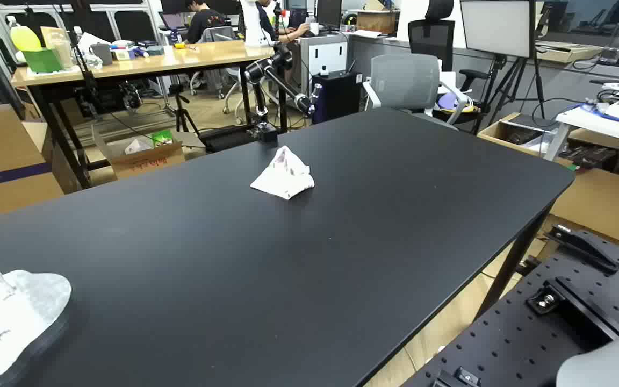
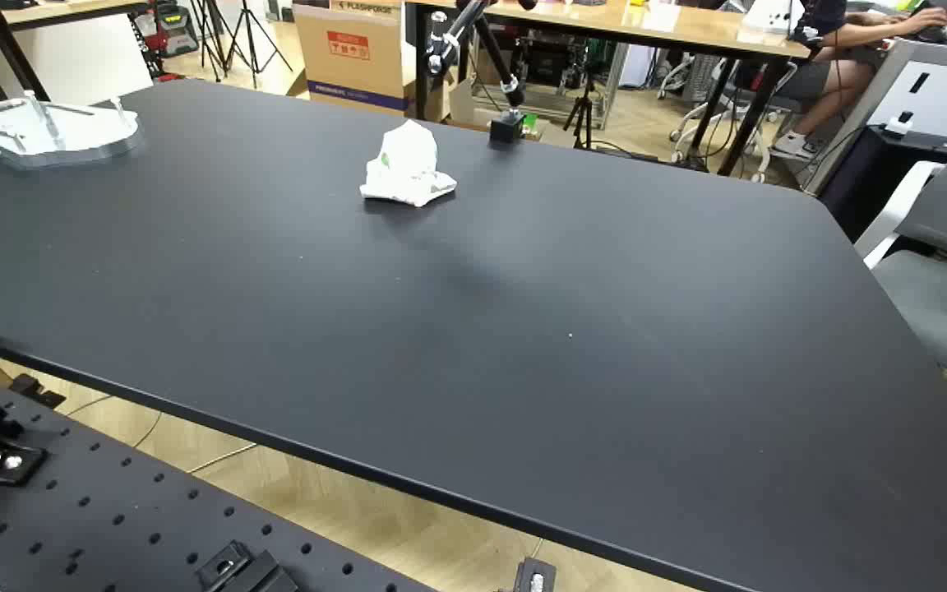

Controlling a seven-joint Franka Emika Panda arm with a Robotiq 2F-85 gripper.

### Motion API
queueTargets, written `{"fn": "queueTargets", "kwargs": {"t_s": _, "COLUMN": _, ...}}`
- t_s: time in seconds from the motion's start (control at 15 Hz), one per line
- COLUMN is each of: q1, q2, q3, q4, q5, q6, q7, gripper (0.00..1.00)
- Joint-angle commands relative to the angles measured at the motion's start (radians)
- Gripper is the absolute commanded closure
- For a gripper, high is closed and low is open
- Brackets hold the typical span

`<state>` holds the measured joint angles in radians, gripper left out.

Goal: Put the white cloth on the rack.

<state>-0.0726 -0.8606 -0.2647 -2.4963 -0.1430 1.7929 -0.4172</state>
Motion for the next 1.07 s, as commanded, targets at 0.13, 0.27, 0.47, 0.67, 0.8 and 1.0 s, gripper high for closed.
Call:
{"fn": "queueTargets", "kwargs": {"t_s": 0.13, "q1": 0.005, "q2": -0.001, "q3": -0.002, "q4": 0.003, "q5": -0.002, "q6": -0.001, "q7": 0.003, "gripper": 0.0}}
{"fn": "queueTargets", "kwargs": {"t_s": 0.27, "q1": 0.005, "q2": -0.002, "q3": -0.003, "q4": 0.003, "q5": -0.002, "q6": -0.001, "q7": 0.003, "gripper": 0.0}}
{"fn": "queueTargets", "kwargs": {"t_s": 0.47, "q1": 0.005, "q2": -0.002, "q3": -0.003, "q4": 0.003, "q5": -0.002, "q6": -0.001, "q7": 0.003, "gripper": 0.0}}
{"fn": "queueTargets", "kwargs": {"t_s": 0.67, "q1": 0.005, "q2": -0.002, "q3": -0.003, "q4": 0.003, "q5": -0.002, "q6": -0.001, "q7": 0.003, "gripper": 0.0}}
{"fn": "queueTargets", "kwargs": {"t_s": 0.8, "q1": 0.009, "q2": -0.003, "q3": 0.007, "q4": -0.005, "q5": -0.01, "q6": 0.009, "q7": -0.001, "gripper": 0.0}}
{"fn": "queueTargets", "kwargs": {"t_s": 1.0, "q1": -0.006, "q2": 0.061, "q3": 0.055, "q4": -0.046, "q5": -0.038, "q6": 0.143, "q7": 0.093, "gripper": 0.0}}
